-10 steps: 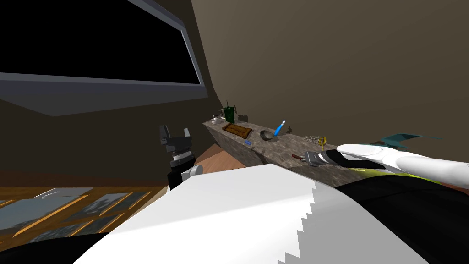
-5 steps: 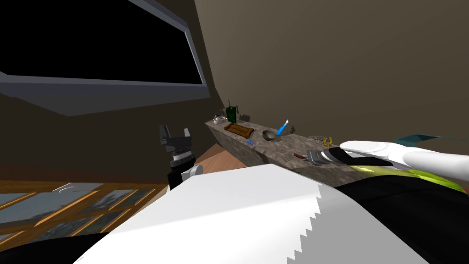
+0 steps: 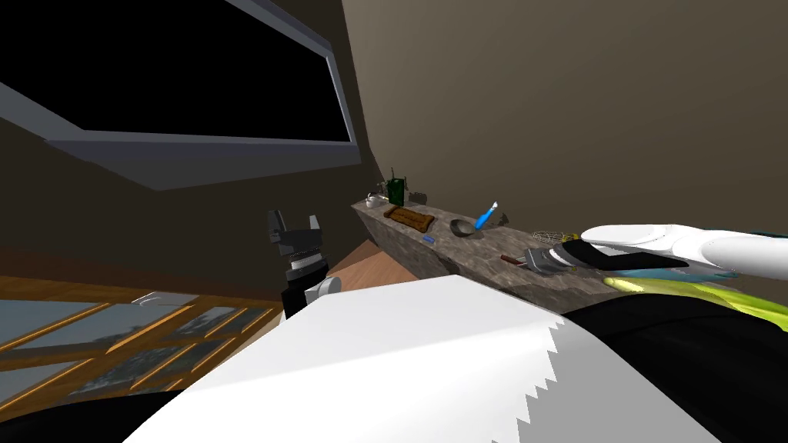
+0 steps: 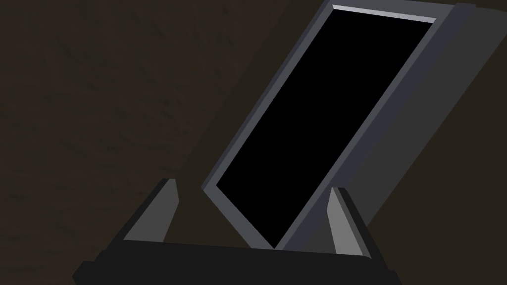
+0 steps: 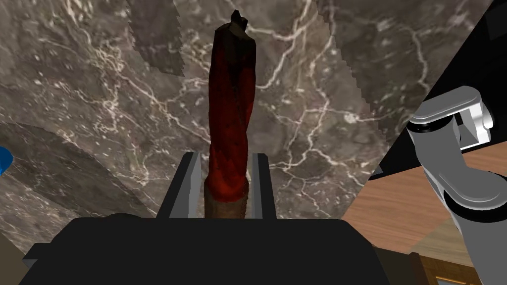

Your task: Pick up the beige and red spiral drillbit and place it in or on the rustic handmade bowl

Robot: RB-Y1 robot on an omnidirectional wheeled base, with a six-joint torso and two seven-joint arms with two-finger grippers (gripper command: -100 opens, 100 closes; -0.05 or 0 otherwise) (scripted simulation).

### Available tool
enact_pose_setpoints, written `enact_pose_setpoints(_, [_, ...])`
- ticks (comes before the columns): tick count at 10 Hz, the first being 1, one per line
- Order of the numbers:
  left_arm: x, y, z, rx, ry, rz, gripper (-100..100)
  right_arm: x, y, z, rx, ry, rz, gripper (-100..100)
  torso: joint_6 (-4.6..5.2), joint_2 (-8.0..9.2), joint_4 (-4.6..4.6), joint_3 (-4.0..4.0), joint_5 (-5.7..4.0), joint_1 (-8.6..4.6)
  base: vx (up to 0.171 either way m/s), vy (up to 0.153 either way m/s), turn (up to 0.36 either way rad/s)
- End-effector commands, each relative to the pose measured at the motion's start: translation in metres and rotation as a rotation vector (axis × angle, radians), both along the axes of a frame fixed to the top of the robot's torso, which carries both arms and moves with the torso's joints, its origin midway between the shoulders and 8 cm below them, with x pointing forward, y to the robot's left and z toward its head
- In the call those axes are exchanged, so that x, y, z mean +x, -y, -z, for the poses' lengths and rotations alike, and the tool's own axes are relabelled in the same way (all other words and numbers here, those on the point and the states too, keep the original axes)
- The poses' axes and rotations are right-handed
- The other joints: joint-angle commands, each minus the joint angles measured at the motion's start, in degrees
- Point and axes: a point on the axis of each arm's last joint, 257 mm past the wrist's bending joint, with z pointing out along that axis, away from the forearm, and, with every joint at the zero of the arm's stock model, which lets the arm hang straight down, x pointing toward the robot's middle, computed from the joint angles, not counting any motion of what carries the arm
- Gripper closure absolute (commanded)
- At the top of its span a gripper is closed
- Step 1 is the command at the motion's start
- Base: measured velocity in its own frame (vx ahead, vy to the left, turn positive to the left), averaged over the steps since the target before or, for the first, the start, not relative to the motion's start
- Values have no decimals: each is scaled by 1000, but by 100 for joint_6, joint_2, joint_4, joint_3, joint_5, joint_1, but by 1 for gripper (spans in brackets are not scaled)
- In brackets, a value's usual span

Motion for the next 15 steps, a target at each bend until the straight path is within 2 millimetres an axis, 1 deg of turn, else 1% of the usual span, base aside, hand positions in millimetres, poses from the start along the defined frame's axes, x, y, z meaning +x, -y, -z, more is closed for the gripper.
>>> enact_pose_setpoints(1, [0,0,0,0,0,0,0,-3,6,-13,-9,-24,23,100,0,0,0,0,0,0,64,111,92])
enact_pose_setpoints(4, [0,0,0,0,0,0,0,-9,16,-29,-24,-55,69,100,2,-14,-4,-9,-4,-7,65,87,76])
enact_pose_setpoints(7, [0,0,0,0,0,0,0,-16,28,-45,-41,-87,129,100,6,-14,-4,-9,-8,-28,79,49,82])
enact_pose_setpoints(8, [0,0,0,0,0,0,0,-21,33,-52,-49,-103,158,100,4,-20,-4,-12,-9,-30,120,65,195])
enact_pose_setpoints(10, [0,0,0,0,0,0,0,-26,39,-59,-58,-120,190,100,2,-39,-9,-23,-7,-25,121,32,123])
enact_pose_setpoints(12, [0,0,0,0,0,0,0,-32,44,-66,-68,-139,223,100,6,-29,-6,-17,-11,-38,106,22,108])
enact_pose_setpoints(13, [0,0,0,0,0,0,0,-38,50,-73,-78,-158,255,100,5,-32,-7,-19,-12,-38,161,10,193])
enact_pose_setpoints(15, [0,0,0,0,0,0,0,-44,54,-80,-87,-176,284,100,-1,-55,-12,-33,-11,-40,153,11,144])
